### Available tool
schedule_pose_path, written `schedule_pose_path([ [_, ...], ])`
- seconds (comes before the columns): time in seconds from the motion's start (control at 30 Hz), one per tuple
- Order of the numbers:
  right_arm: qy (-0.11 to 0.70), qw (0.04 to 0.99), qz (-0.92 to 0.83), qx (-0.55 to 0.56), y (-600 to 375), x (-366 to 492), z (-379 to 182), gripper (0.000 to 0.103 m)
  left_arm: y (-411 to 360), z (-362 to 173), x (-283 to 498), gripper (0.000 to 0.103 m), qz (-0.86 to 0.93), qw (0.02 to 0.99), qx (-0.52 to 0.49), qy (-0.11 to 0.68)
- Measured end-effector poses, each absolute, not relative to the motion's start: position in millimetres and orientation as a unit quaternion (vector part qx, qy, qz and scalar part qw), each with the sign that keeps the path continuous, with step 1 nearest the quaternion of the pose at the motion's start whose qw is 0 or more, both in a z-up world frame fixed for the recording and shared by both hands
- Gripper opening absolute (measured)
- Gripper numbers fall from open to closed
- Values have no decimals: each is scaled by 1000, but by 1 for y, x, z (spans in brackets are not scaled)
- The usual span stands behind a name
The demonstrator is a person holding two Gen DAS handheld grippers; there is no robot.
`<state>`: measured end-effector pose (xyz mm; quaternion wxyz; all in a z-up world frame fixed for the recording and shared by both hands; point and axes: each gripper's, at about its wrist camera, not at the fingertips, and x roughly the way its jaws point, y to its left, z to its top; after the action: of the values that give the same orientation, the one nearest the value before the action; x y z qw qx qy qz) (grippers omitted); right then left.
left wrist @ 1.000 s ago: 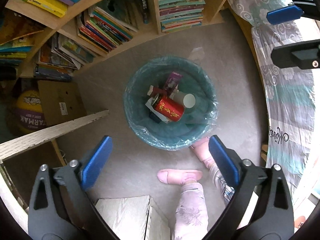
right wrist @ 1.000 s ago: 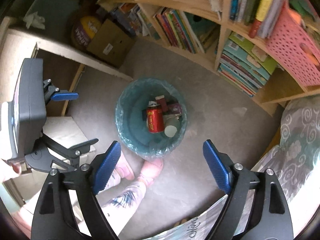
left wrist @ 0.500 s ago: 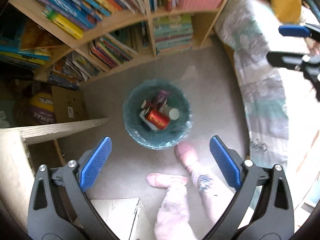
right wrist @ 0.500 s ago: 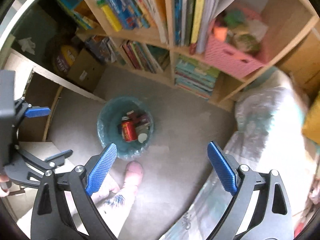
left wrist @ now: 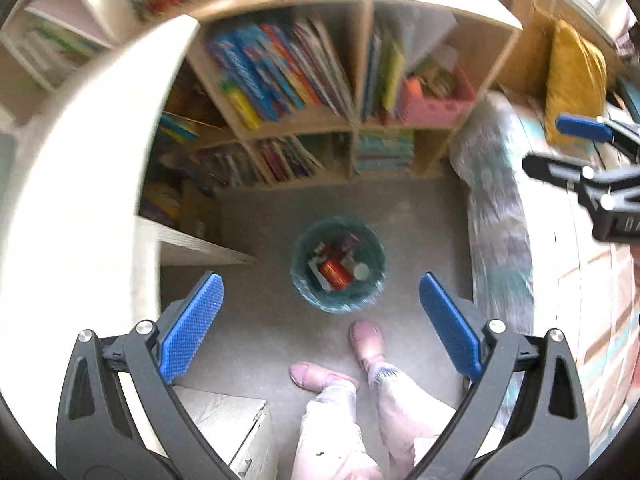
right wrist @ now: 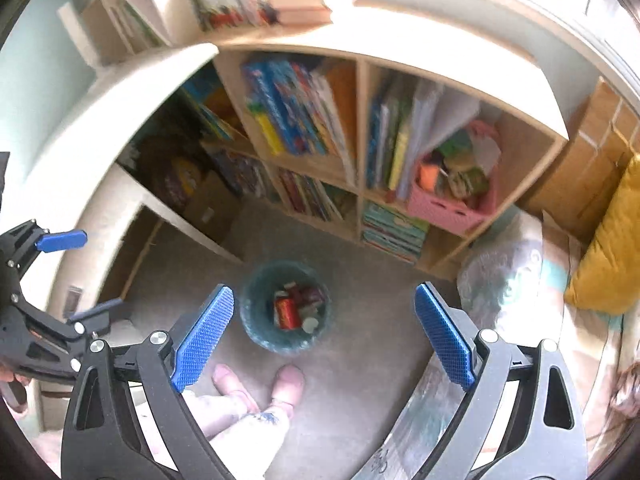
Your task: Collect trash
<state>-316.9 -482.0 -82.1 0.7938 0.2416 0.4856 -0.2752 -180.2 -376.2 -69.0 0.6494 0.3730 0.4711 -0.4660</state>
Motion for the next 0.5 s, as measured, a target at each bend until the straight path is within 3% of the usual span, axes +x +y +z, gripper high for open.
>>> schedule_pose_path([
  [0.5,451,869,-149,137,-416,-220,6,91,-292,38,-114,96,-358,789,259,426],
])
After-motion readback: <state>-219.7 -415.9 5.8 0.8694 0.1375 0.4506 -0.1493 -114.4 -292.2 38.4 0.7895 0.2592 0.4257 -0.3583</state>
